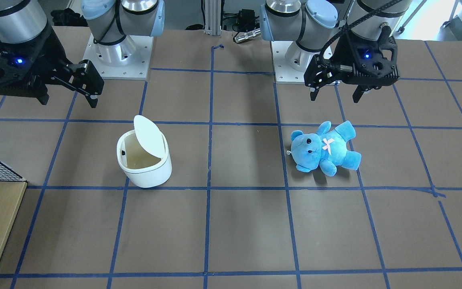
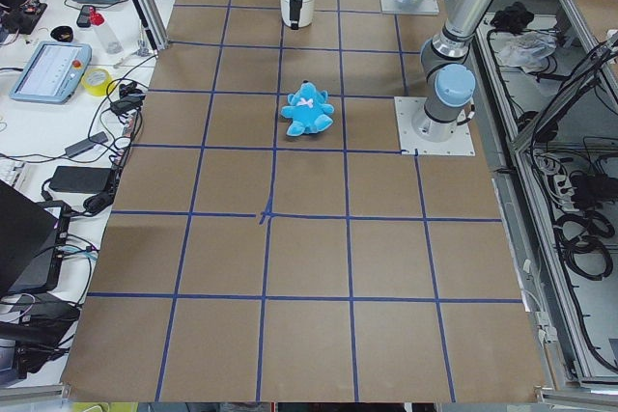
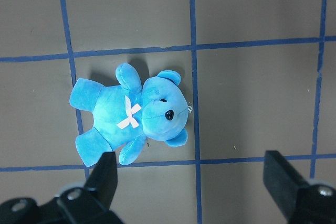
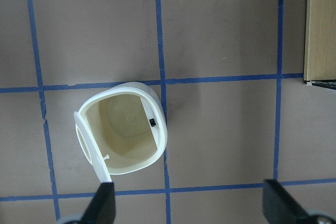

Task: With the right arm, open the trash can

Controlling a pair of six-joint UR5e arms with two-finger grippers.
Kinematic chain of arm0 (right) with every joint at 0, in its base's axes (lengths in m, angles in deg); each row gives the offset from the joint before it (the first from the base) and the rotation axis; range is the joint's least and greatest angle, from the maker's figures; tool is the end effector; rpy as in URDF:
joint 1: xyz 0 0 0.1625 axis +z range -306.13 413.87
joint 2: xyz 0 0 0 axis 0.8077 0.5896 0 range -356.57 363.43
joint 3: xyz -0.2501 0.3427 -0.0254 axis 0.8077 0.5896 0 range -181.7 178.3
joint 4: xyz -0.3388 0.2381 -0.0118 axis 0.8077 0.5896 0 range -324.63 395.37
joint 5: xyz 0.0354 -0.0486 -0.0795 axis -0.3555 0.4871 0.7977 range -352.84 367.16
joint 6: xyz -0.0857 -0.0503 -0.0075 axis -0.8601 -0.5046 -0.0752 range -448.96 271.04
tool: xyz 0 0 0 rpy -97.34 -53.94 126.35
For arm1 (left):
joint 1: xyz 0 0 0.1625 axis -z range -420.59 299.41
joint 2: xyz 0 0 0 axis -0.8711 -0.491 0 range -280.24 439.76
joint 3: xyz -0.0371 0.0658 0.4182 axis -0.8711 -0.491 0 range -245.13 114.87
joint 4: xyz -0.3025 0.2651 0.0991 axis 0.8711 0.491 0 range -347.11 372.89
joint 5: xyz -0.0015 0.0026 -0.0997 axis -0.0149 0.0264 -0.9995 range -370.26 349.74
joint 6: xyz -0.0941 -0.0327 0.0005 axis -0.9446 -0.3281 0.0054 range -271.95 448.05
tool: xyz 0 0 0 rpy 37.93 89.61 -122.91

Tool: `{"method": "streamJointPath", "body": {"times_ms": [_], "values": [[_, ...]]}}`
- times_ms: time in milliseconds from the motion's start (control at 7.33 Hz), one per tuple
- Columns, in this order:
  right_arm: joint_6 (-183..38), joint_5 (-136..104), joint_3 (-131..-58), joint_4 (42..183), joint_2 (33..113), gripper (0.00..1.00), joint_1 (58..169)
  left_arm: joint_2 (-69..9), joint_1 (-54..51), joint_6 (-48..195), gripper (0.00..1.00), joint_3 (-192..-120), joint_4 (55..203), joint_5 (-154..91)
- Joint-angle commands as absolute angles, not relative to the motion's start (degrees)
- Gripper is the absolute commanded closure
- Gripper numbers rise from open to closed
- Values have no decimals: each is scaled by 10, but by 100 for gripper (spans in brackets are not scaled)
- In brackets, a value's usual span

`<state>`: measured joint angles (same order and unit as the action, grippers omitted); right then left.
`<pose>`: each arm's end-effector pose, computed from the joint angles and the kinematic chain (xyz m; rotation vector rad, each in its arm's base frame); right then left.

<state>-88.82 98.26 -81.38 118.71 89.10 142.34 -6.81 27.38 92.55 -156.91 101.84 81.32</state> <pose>0.1174 -0.5240 0.5265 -0.0454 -3.1223 -0.0181 -0.1139 -0.4753 0.5032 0.0661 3.1099 -0.0707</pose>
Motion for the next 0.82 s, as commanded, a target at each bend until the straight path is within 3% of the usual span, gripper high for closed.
{"method": "streamJointPath", "body": {"times_ms": [0, 682], "values": [[-907, 966, -818, 1188, 891, 0, 1425, -68, 274, 925, 0, -1569, 1018, 813], [-905, 958, -820, 1190, 889, 0, 1434, -68, 274, 925, 0, -1569, 1018, 813]]}}
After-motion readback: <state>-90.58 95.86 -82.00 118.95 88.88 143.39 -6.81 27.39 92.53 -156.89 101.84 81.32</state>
